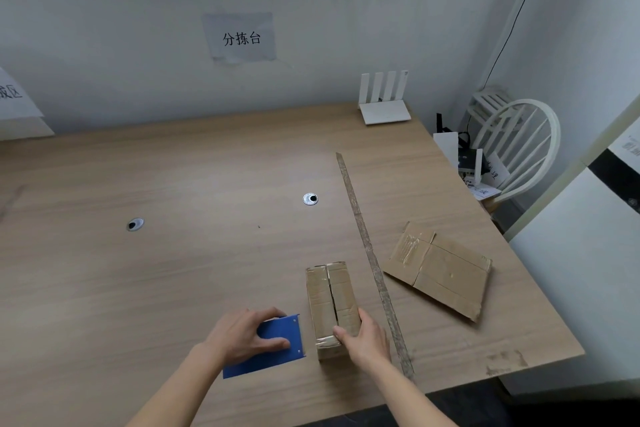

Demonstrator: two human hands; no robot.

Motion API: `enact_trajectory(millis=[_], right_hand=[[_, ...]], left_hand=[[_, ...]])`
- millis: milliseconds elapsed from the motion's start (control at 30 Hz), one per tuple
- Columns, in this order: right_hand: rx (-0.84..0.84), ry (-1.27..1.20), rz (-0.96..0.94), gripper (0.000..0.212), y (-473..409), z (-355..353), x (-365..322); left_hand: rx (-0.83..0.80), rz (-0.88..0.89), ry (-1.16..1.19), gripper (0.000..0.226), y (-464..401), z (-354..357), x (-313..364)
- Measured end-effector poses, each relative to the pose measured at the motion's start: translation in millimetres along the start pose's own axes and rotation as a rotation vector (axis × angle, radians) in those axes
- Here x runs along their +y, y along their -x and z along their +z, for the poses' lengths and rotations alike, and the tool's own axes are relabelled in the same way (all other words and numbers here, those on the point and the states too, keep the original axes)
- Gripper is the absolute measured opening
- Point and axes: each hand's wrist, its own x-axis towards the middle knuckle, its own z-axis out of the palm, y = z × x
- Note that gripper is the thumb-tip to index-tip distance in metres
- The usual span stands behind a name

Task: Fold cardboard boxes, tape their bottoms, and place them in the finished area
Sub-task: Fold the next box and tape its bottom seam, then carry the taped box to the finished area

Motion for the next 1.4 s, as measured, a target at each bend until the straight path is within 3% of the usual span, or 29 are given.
enact_trajectory(millis=[167,367,567,667,833,967,1100,1200,1300,1400], right_hand=[[-0.004,0.025,-0.01,0.084,-1,-2,0],[-0.009,0.038,-0.023,0.087,-1,-2,4],[-0.008,0.012,-0.022,0.087,0,1,6],[-0.012,0.031,-0.036,0.089,-3,-2,12],[0.023,0.191,-0.201,0.1,7,9,8],[0.102,0.375,-0.222,0.131,13,21,3],[0.145,0.378,-0.226,0.13,12,22,3],[0.069,0.325,-0.244,0.135,14,16,4],[0.087,0.178,-0.261,0.104,6,0,2],[0.075,-0.009,-0.21,0.067,-14,-19,-6]], left_hand=[[-0.012,0.009,0.049,0.051,3,-2,-5],[0.02,-0.044,-0.112,0.065,5,6,-2],[0.084,-0.142,-0.334,0.051,-22,59,32],[0.188,-0.243,-0.224,0.051,-19,76,22],[0.237,-0.323,-0.114,0.056,-13,94,-1],[0.166,-0.356,-0.068,0.066,-14,116,-12],[0.115,-0.352,-0.162,0.069,-14,120,-9],[0.287,-0.337,-0.145,0.062,-16,109,6],[0.437,-0.251,0.174,0.054,-30,89,36],[0.299,-0.274,0.583,0.06,-50,73,66]])
